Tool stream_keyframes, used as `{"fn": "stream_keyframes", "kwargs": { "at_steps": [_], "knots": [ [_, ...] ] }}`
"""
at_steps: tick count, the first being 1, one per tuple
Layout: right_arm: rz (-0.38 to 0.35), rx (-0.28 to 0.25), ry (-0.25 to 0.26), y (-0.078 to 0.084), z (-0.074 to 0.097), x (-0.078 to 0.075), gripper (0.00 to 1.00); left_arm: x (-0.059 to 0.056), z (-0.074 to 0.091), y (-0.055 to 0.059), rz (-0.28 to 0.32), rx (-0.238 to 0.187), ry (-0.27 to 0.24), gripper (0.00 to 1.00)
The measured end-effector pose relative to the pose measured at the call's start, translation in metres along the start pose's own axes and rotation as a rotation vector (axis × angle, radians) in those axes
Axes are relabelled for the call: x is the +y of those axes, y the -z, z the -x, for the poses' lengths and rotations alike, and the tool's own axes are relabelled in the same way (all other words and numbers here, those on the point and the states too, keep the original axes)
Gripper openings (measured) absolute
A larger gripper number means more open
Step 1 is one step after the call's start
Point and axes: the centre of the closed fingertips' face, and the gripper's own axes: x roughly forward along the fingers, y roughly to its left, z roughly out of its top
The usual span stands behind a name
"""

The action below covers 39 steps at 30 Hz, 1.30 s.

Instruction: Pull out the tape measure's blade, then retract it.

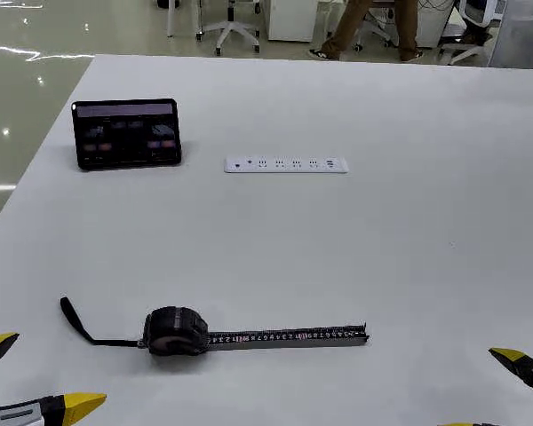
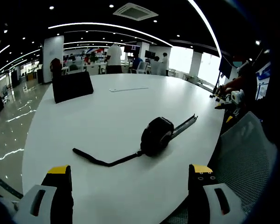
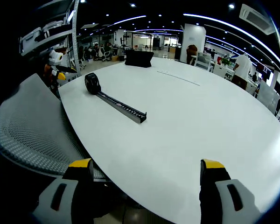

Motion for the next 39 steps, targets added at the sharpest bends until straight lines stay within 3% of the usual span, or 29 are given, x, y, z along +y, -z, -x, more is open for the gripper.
{"fn": "stream_keyframes", "kwargs": {
  "at_steps": [9,13,24,26,27,28,32,35,37,39],
  "knots": [
    [0.003,-0.011,0.003,-0.006,0.004,-0.005,1.0,-0.007,-0.007,-0.009,-0.022,-0.008,0.015,1.0],
    [0.001,-0.011,0.002,-0.008,0.003,-0.004,1.0,-0.005,-0.008,-0.005,-0.021,0.017,-0.008,1.0],
    [0.028,0.004,0.001,-0.008,0.003,-0.002,1.0,-0.007,-0.01,-0.009,0.015,-0.004,0.004,1.0],
    [0.033,0.01,0.0,-0.008,0.0,-0.003,1.0,-0.006,-0.014,-0.007,-0.012,0.026,-0.018,1.0],
    [0.033,0.015,-0.001,-0.008,-0.002,-0.003,1.0,0.001,-0.015,0.003,-0.031,0.095,-0.068,1.0],
    [0.035,0.021,-0.005,-0.008,-0.004,-0.002,1.0,-0.001,-0.017,0.007,-0.011,0.12,-0.06,1.0],
    [0.078,0.035,-0.02,-0.012,-0.012,-0.001,1.0,-0.01,-0.028,-0.007,0.041,0.085,-0.049,1.0],
    [0.111,0.052,-0.031,-0.019,-0.018,-0.005,1.0,-0.019,-0.038,-0.028,0.124,0.04,-0.034,1.0],
    [0.115,0.052,-0.037,-0.024,-0.021,-0.007,1.0,-0.021,-0.043,-0.037,0.131,0.038,-0.044,1.0],
    [0.13,0.056,-0.051,-0.03,-0.026,-0.009,1.0,-0.031,-0.049,-0.051,0.136,0.008,-0.031,1.0]
  ]
}}
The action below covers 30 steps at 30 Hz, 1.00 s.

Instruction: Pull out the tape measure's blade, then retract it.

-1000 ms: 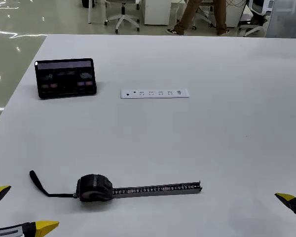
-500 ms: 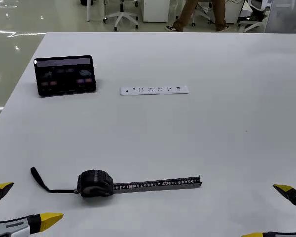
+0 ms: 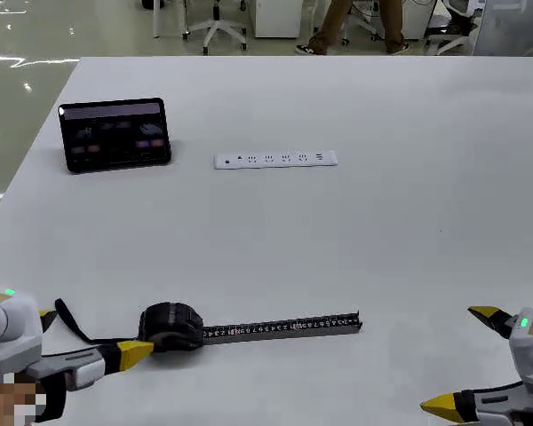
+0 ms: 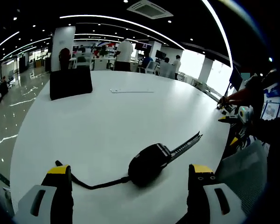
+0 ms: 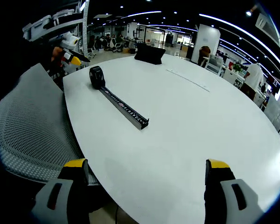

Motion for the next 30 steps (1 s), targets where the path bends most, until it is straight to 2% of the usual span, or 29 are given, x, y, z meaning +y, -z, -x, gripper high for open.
{"fn": "stream_keyframes", "kwargs": {
  "at_steps": [3,6,8,9,12,13,14,16,18,19,20,21,23,24,26,28,29,30],
  "knots": [
    [0.035,-0.006,-0.02,-0.014,-0.006,-0.004,1.0,-0.012,-0.013,-0.009,-0.031,0.015,-0.019,1.0],
    [0.082,0.009,-0.049,-0.024,-0.016,-0.006,1.0,-0.028,-0.033,-0.007,-0.013,0.043,-0.055,1.0],
    [0.11,0.014,-0.065,-0.03,-0.021,-0.006,1.0,-0.035,-0.042,-0.002,-0.021,0.066,-0.076,1.0],
    [0.12,0.021,-0.079,-0.032,-0.025,-0.006,1.0,-0.037,-0.048,0.0,-0.03,0.063,-0.096,1.0],
    [0.157,0.025,-0.096,-0.042,-0.035,-0.006,0.99,-0.031,-0.061,0.01,0.002,0.059,-0.164,1.0],
    [0.163,0.028,-0.106,-0.044,-0.037,-0.005,0.98,-0.031,-0.063,0.012,0.016,0.052,-0.175,1.0],
    [0.175,0.037,-0.125,-0.046,-0.041,-0.003,0.98,-0.032,-0.066,0.011,0.015,0.018,-0.19,1.0],
    [0.215,0.051,-0.152,-0.048,-0.049,-0.001,0.97,-0.032,-0.069,0.013,-0.002,-0.012,-0.215,0.99],
    [0.257,0.074,-0.177,-0.048,-0.054,0.001,0.96,-0.033,-0.071,0.014,0.001,-0.038,-0.216,0.99],
    [0.302,0.074,-0.189,-0.05,-0.059,0.002,0.96,-0.036,-0.073,0.012,-0.012,-0.081,-0.203,0.98],
    [0.337,0.073,-0.196,-0.052,-0.062,0.002,0.95,-0.038,-0.075,0.014,-0.021,-0.087,-0.193,0.97],
    [0.369,0.093,-0.212,-0.05,-0.067,0.002,0.96,-0.037,-0.078,0.019,-0.018,-0.074,-0.198,1.0],
    [0.394,0.128,-0.251,-0.047,-0.074,0.005,0.97,-0.032,-0.077,0.019,-0.022,-0.095,-0.222,1.0],
    [0.429,0.144,-0.269,-0.047,-0.078,0.005,0.96,-0.029,-0.076,0.021,0.005,-0.107,-0.241,1.0],
    [0.468,0.177,-0.295,-0.046,-0.086,0.005,0.92,-0.026,-0.079,0.028,0.015,-0.092,-0.246,1.0],
    [0.462,0.179,-0.315,-0.049,-0.093,0.006,0.9,-0.022,-0.077,0.026,0.037,-0.104,-0.269,1.0],
    [0.454,0.188,-0.33,-0.05,-0.098,0.006,0.88,-0.019,-0.073,0.018,0.037,-0.135,-0.292,1.0],
    [0.452,0.199,-0.338,-0.049,-0.1,0.005,0.86,-0.018,-0.073,0.015,0.033,-0.147,-0.297,1.0]
  ]
}}
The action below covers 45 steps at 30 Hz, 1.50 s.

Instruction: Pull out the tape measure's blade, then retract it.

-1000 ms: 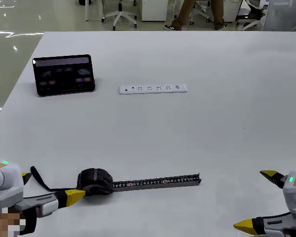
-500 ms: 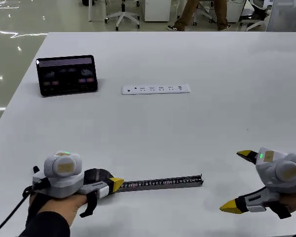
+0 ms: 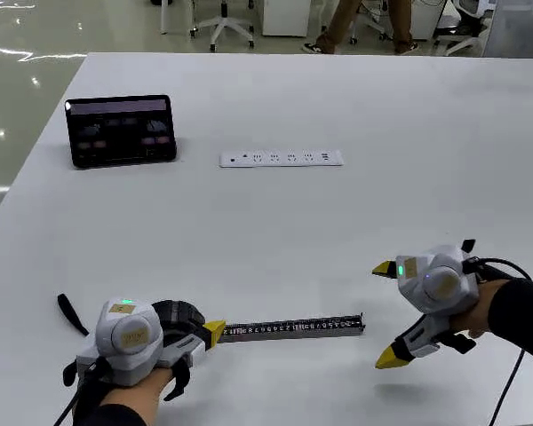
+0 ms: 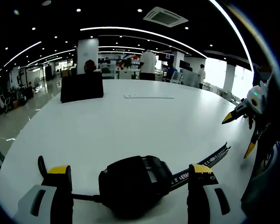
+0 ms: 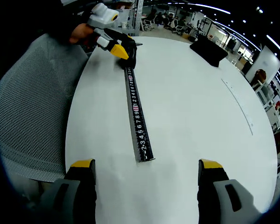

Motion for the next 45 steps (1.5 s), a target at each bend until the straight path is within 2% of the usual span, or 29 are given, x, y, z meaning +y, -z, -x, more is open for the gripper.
{"fn": "stream_keyframes", "kwargs": {
  "at_steps": [1,3,5,6,9,12,14,17,19,21,25,28,32,33,34,38,40,42,45],
  "knots": [
    [0.001,0.006,-0.009,0.001,-0.004,-0.003,0.82,-0.001,-0.001,-0.004,0.007,-0.016,0.013,1.0],
    [0.002,0.014,-0.024,0.001,-0.007,-0.004,0.73,-0.004,-0.003,-0.003,0.031,-0.024,0.031,1.0],
    [0.037,0.013,-0.009,-0.001,-0.01,-0.01,0.65,-0.012,-0.004,0.009,0.082,0.026,0.071,0.95],
    [0.033,0.013,-0.008,0.0,-0.013,-0.013,0.63,-0.012,-0.004,0.016,0.106,0.068,0.072,0.92],
    [0.021,0.017,-0.025,-0.003,-0.015,-0.013,0.57,-0.008,-0.005,0.015,0.073,0.058,0.053,0.91],
    [0.026,0.04,-0.032,0.0,-0.018,-0.014,0.47,-0.004,-0.005,0.012,0.068,0.045,0.046,0.88],
    [0.015,0.047,-0.068,0.002,-0.02,-0.008,0.4,-0.004,-0.005,0.013,0.067,0.052,0.053,0.82],
    [0.021,0.073,-0.09,0.007,-0.021,-0.003,0.31,-0.006,-0.005,0.012,0.054,0.054,0.067,0.71],
    [0.037,0.076,-0.103,0.008,-0.023,0.0,0.29,-0.01,-0.006,0.013,0.016,0.049,0.076,0.67],
    [0.046,0.073,-0.1,0.006,-0.023,-0.001,0.26,-0.013,-0.005,0.015,0.012,0.067,0.077,0.63],
    [0.043,0.068,-0.108,0.003,-0.025,0.001,0.21,-0.011,-0.006,0.015,0.002,0.075,0.065,0.63],
    [0.052,0.075,-0.115,0.004,-0.029,0.003,0.17,-0.011,-0.005,0.017,0.016,0.085,0.053,0.63],
    [0.021,0.078,-0.132,0.003,-0.034,0.009,0.17,-0.01,-0.005,0.018,0.039,0.094,0.041,0.63],
    [0.041,0.065,-0.126,0.001,-0.034,0.007,0.15,-0.01,-0.005,0.018,0.04,0.095,0.041,0.63],
    [0.007,0.066,-0.116,0.001,-0.033,0.006,0.13,-0.01,-0.005,0.018,0.044,0.095,0.04,0.63],
    [-0.005,0.068,-0.129,0.002,-0.033,0.005,0.12,-0.009,-0.005,0.018,0.056,0.096,0.04,0.63],
    [0.0,0.069,-0.136,0.002,-0.034,0.005,0.12,-0.009,-0.005,0.018,0.06,0.095,0.04,0.63],
    [0.047,0.089,-0.145,0.002,-0.034,0.006,0.12,-0.008,-0.004,0.017,0.091,0.086,0.045,0.63],
    [0.039,0.088,-0.144,0.002,-0.034,0.006,0.12,-0.009,-0.004,0.017,0.093,0.086,0.044,0.63]
  ]
}}
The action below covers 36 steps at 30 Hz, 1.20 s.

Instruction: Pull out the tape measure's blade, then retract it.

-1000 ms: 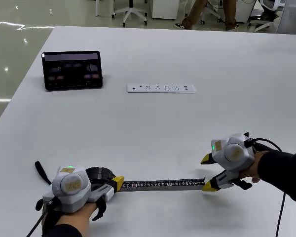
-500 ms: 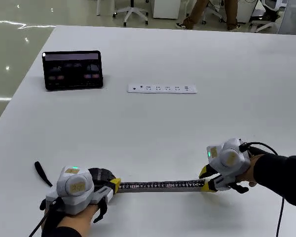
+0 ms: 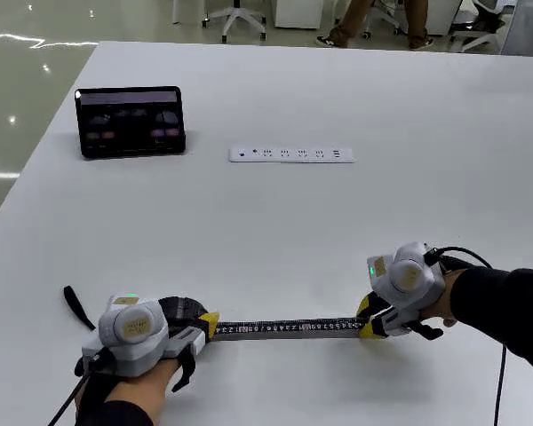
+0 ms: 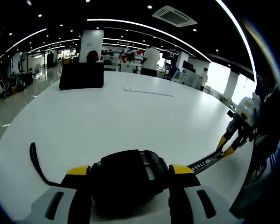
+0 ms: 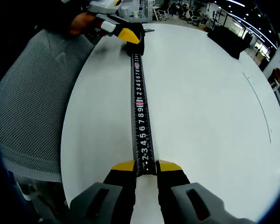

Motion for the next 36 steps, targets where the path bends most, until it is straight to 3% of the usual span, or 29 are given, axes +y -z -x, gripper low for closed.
{"fn": "stream_keyframes", "kwargs": {
  "at_steps": [11,13,27,36],
  "knots": [
    [-0.018,0.001,0.015,0.0053,0.0013,-0.0017,0.12,0.0003,-0.0006,0.0001,-0.004,0.005,0.002,0.62],
    [0.018,0.012,0.01,0.0054,0.0006,-0.0009,0.11,0.0002,-0.0006,0.0004,-0.008,0.012,0.001,0.61],
    [-0.06,-0.008,0.046,0.0034,-0.0004,-0.0019,0.1,0.0003,-0.0011,0.0024,-0.012,0.029,0.004,0.6],
    [-0.053,-0.006,0.039,0.0015,-0.0003,-0.0007,0.1,0.0009,-0.0018,0.0022,-0.007,0.033,0.013,0.6]
  ]
}}
